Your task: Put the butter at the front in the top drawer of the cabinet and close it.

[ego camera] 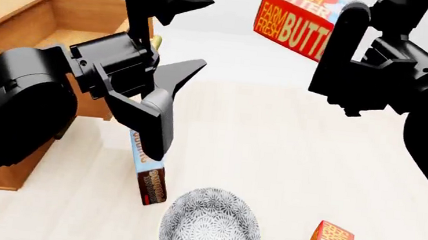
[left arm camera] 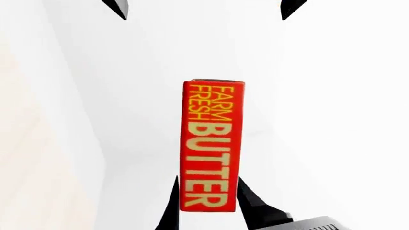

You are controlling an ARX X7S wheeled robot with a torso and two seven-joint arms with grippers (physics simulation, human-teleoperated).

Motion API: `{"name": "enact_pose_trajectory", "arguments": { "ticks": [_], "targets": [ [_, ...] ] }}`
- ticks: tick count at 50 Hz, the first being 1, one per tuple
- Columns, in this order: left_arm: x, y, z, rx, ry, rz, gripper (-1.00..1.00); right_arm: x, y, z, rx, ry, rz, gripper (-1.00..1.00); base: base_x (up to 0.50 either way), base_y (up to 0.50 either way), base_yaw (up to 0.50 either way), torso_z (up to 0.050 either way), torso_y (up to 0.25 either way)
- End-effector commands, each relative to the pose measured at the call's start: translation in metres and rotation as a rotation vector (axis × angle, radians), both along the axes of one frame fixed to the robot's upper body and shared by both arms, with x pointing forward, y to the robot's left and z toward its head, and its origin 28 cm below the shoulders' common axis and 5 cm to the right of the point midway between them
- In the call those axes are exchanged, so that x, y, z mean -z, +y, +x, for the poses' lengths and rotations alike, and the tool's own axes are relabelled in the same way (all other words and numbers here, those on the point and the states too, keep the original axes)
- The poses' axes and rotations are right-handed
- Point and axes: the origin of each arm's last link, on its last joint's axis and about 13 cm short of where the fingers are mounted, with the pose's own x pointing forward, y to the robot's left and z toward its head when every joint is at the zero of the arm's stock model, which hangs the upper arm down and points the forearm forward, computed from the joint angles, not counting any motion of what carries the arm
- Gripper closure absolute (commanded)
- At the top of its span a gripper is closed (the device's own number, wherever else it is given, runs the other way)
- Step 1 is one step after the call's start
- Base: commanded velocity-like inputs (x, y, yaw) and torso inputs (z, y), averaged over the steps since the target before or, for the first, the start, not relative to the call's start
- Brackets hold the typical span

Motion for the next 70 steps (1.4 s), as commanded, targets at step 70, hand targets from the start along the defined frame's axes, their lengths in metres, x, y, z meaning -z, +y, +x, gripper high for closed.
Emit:
{"name": "enact_pose_trajectory", "arguments": {
  "ticks": [70],
  "targets": [
    [0.020,-0.021,0.018,0.062,0.083,-0.038,-1.00,0.002,0.024,-0.016,-0.164,-0.021,-0.044,1.00,0.00,0.00,0.00,0.000,0.001]
  ]
}}
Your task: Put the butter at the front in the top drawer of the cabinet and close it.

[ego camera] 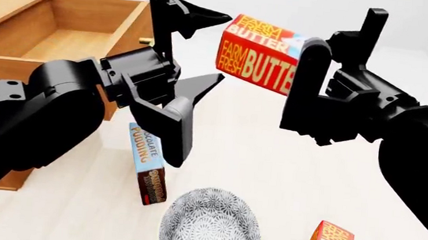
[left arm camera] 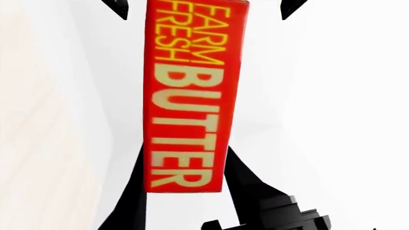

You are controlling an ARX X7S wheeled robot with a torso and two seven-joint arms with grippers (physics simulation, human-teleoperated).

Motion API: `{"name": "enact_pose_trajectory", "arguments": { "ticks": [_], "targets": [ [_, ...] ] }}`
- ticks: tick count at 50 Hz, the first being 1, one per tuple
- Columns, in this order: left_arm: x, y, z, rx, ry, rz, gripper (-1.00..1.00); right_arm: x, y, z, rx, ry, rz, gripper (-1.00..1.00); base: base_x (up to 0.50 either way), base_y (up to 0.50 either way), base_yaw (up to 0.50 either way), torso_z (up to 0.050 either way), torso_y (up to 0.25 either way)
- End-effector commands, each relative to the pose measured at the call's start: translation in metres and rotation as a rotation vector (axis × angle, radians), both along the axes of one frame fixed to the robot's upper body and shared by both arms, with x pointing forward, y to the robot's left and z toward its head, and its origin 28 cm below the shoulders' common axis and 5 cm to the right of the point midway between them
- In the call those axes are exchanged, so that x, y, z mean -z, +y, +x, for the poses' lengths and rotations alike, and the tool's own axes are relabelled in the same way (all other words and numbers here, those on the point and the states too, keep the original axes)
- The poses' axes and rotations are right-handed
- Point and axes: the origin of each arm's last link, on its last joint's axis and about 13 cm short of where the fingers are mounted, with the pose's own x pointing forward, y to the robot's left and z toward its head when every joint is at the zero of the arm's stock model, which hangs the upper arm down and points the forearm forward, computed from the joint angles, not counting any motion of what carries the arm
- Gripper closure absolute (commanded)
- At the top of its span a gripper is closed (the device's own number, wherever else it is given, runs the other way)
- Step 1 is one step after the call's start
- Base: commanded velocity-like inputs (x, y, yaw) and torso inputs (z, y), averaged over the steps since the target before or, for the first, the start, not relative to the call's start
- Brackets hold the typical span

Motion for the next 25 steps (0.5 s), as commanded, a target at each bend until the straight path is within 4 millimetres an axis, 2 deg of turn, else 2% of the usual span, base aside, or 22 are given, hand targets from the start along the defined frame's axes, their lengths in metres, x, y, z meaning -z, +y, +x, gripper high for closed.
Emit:
{"name": "enact_pose_trajectory", "arguments": {
  "ticks": [1,25],
  "targets": [
    [0.000,-0.002,0.001,0.005,0.004,0.001,-1.00,-0.017,0.002,-0.005,-0.017,-0.139,-0.023,1.00,0.00,0.00,0.00,0.000,0.000],
    [0.001,-0.005,0.003,0.022,0.014,0.003,-1.00,-0.019,0.009,-0.015,-0.082,-0.137,-0.031,1.00,0.00,0.00,0.00,0.000,0.001]
  ]
}}
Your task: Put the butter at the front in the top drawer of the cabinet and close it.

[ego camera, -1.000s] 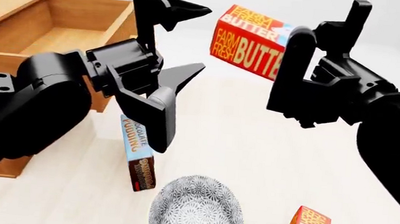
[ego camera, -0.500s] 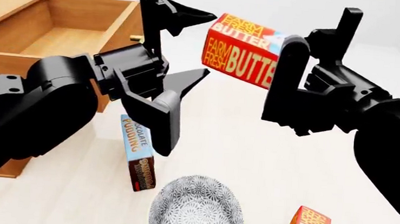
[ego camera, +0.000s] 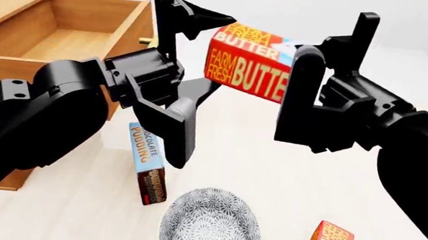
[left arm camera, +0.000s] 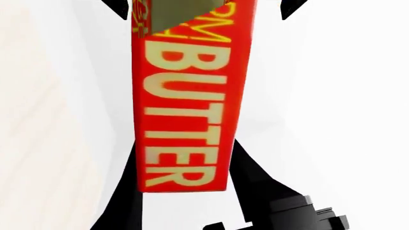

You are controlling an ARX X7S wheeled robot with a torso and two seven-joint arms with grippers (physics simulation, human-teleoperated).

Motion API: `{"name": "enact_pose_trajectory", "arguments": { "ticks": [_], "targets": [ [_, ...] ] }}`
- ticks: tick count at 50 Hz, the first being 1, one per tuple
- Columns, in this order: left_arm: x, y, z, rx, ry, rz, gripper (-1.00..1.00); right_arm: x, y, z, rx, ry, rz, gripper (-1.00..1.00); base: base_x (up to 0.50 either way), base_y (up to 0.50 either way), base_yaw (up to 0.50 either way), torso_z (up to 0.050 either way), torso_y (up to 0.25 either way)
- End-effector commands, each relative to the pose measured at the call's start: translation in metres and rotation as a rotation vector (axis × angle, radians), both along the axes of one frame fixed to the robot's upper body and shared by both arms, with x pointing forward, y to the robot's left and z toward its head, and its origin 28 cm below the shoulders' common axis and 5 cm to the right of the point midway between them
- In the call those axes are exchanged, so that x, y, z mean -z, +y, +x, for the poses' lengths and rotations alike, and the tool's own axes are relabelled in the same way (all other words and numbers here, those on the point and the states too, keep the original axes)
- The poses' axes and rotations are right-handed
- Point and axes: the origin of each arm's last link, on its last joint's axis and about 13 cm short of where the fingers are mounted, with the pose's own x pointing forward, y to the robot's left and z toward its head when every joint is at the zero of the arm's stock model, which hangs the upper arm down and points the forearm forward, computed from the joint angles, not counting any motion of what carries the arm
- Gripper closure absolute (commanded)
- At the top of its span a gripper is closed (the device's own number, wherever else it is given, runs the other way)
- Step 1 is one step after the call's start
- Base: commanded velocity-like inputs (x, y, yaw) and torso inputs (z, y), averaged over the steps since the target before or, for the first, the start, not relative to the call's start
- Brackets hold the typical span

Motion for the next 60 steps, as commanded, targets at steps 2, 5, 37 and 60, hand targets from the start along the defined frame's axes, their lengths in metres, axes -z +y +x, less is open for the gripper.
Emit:
{"name": "enact_pose_trajectory", "arguments": {
  "ticks": [2,5,37,60],
  "targets": [
    [0.0009,-0.0017,0.0007,0.007,0.006,0.000,-1.00,-0.0183,0.0031,-0.0073,-0.034,-0.146,-0.015,1.00,0.00,0.00,0.00,0.000,0.000],
    [0.0020,-0.0013,0.0014,0.007,0.007,-0.001,-1.00,-0.0186,0.0039,-0.0084,-0.043,-0.146,-0.013,1.00,0.00,0.00,0.00,0.000,0.000],
    [0.0026,-0.0049,-0.0048,0.114,-0.009,-0.034,-1.00,-0.0220,0.0058,-0.0025,-0.100,-0.121,0.047,1.00,0.00,0.00,0.00,0.000,0.001],
    [-0.0030,-0.0024,-0.0040,0.079,-0.054,-0.049,1.00,-0.0217,0.0072,-0.0110,-0.158,-0.100,0.078,1.00,0.00,0.00,0.00,0.001,0.001]
  ]
}}
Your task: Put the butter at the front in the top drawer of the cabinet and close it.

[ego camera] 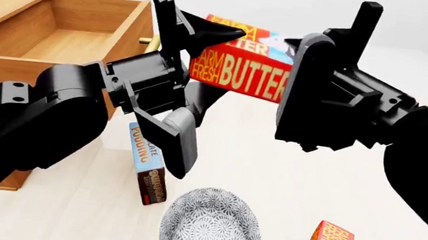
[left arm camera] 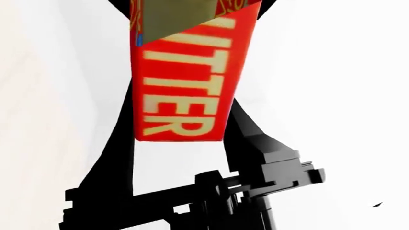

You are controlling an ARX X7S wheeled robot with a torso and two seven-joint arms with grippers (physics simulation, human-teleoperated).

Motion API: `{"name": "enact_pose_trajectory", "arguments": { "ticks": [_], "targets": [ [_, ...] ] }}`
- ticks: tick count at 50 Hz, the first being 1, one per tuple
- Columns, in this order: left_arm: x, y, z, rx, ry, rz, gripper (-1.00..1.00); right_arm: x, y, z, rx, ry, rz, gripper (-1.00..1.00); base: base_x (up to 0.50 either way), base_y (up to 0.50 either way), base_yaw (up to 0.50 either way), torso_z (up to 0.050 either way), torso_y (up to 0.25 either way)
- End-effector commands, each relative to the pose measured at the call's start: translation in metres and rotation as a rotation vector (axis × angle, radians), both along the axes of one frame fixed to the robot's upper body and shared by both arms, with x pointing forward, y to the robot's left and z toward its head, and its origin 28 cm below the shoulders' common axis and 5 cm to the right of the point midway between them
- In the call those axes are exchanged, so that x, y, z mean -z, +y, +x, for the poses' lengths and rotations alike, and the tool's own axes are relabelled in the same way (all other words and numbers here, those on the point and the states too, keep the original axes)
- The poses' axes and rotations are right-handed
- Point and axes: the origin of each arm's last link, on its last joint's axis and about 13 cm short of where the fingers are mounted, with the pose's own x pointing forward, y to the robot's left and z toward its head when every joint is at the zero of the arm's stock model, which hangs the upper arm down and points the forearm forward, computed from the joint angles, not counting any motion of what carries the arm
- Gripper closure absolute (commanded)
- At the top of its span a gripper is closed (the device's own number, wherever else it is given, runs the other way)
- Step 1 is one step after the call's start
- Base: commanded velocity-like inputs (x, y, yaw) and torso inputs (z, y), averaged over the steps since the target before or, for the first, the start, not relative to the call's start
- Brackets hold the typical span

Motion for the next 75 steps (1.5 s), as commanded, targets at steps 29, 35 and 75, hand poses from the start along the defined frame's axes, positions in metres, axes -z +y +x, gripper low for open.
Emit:
{"name": "enact_pose_trajectory", "arguments": {
  "ticks": [29,35,75],
  "targets": [
    [-0.026,0.017,-0.038,-0.179,0.120,-0.108,1.00,-0.006,-0.039,-0.057,0.289,-0.244,0.070,-1.00,0.00,0.00,0.00,0.000,0.001],
    [-0.035,0.021,-0.048,-0.245,0.161,-0.206,1.00,-0.004,-0.046,-0.067,0.344,-0.243,0.109,-1.00,0.00,0.00,0.00,0.000,0.002],
    [-0.083,0.021,-0.025,-0.740,1.138,-1.197,1.00,0.034,-0.003,-0.039,0.336,0.234,1.495,-1.00,0.00,0.00,0.00,0.001,0.001]
  ]
}}
